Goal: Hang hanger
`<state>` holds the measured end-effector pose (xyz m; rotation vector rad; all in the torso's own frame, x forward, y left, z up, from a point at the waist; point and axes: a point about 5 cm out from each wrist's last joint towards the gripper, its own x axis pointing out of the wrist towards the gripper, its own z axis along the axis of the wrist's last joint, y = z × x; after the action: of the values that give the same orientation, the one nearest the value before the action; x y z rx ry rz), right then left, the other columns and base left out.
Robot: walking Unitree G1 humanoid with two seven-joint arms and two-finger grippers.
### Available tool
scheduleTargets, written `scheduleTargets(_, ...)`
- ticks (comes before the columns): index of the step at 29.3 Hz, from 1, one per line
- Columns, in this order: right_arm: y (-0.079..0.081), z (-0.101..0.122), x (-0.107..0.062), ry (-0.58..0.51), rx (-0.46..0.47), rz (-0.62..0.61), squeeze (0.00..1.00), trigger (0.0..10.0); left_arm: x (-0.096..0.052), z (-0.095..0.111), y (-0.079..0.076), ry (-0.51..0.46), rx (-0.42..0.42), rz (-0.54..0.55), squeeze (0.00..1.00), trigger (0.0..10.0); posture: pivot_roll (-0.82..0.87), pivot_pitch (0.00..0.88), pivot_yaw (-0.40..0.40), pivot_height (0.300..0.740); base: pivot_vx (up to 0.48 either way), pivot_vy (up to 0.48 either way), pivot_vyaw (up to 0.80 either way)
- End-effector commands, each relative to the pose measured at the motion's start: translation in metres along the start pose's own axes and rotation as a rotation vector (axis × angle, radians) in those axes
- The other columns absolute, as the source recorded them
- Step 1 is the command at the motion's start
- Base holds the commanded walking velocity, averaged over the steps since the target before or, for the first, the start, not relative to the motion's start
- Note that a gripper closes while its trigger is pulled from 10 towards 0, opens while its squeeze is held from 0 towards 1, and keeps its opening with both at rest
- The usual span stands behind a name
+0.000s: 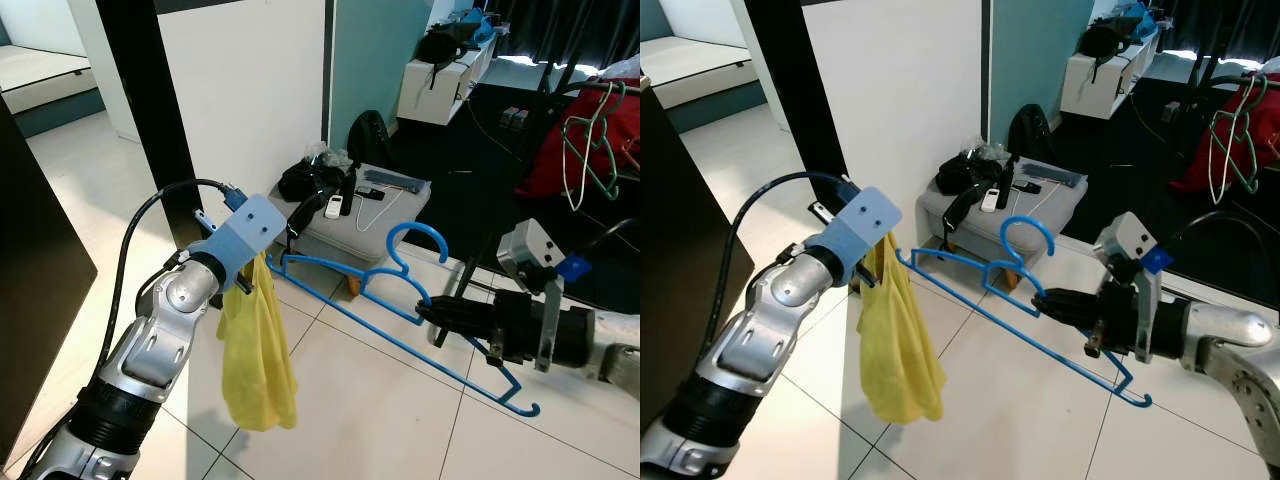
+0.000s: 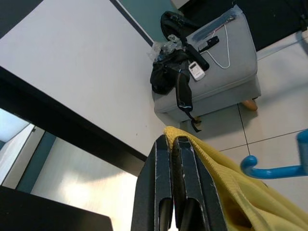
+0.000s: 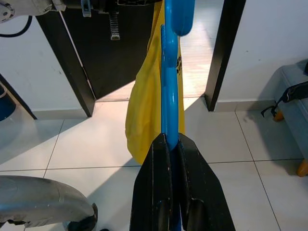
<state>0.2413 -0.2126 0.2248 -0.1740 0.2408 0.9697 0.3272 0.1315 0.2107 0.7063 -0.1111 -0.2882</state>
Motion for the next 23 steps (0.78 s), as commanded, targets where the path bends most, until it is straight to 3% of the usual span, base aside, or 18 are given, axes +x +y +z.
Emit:
scheduleTargets(1,0.0026,0.0005,0.0032,-0.006,0.013,0.019,0.00,10.0,-0.0015,0.0007,-0.0012,0.000,0.004,-0.001,0.00,10.0,-0.10,0.000,0.032,0.740,0.000,0.000,0.00)
scheduleTargets(23,0.0060,0.0040,0.0055,-0.019,0.019,0.050,0.00,10.0,-0.0026,0.0047,-0.0032,-0.008,-0.001,-0.002,0.00,10.0,-0.10,0.000,0.027,0.740,0.000,0.000,0.00)
